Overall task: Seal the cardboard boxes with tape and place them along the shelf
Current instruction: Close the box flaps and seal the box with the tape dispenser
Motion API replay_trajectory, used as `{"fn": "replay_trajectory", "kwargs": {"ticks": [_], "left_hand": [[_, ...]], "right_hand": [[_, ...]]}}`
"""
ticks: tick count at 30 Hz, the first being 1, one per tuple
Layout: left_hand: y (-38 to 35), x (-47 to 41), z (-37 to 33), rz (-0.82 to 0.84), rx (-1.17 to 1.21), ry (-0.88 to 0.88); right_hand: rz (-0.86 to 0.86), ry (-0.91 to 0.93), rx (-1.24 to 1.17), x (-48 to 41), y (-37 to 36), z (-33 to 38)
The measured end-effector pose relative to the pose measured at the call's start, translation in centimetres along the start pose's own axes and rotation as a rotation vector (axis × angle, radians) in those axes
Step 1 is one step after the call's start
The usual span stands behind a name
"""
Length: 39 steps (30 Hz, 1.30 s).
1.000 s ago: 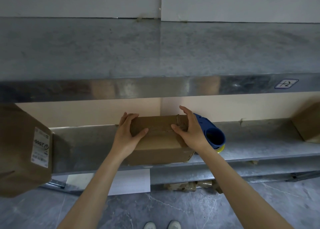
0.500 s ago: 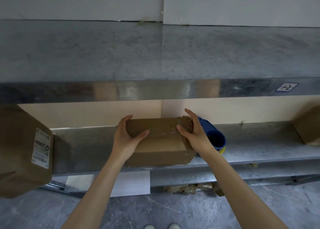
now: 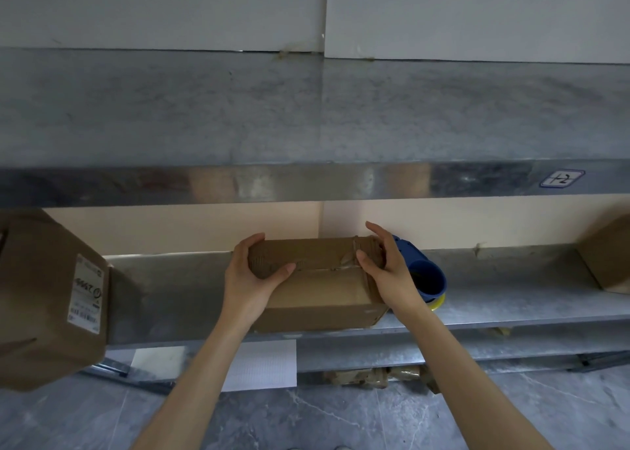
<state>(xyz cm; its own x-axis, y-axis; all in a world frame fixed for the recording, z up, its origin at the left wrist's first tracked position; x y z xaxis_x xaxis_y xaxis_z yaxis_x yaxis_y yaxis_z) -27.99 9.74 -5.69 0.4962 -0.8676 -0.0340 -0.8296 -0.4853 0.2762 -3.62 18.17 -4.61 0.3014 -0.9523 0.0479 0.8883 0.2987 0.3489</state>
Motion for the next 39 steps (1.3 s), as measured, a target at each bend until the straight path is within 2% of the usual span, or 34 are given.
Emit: {"fn": "replay_trajectory", "kwargs": {"ticks": [15, 18, 21, 27, 32, 39], "left_hand": [[0.5, 2.3, -0.6, 0.002, 0.128, -0.085], [0.4, 2.7, -1.2, -0.048, 0.01, -0.139], [0.2, 3.2, -1.7, -0.106, -0.191, -0.164], [-0.1, 3.2, -2.4, -0.117, -0.45, -0.162], [-1.1, 2.9, -2.8, -0.11, -0.548, -0.122], [-1.4, 2.2, -2.3, -0.045, -0.551, -0.092]], "right_hand": [[-0.056, 0.076, 0.039, 1.9, 0.2, -0.1], [-0.083, 0.076, 0.073, 2.3, -0.1, 0.1], [-0.123, 0.14, 0.259, 2.6, -0.4, 0.8], [-0.184, 0.151, 0.458, 2.7, -0.5, 1.5], [-0.156, 0.023, 0.661, 2.5, -1.5, 1.8], [-0.141, 0.01, 0.691, 2.0, -1.5, 1.7]]}}
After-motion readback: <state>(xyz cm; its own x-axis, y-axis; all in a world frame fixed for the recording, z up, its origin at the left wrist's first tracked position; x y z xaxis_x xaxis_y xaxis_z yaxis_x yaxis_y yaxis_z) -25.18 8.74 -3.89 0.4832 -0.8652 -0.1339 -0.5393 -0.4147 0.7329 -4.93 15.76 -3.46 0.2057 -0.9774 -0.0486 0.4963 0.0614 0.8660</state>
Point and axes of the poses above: each hand's wrist, its own x-axis away from the middle knuckle, its own y-axis out of the back of the hand, z = x × y, the point moved 5 cm from there along -x, towards the middle knuckle, and after that the axes turned 6 degrees about x, right-handed, at the moved point
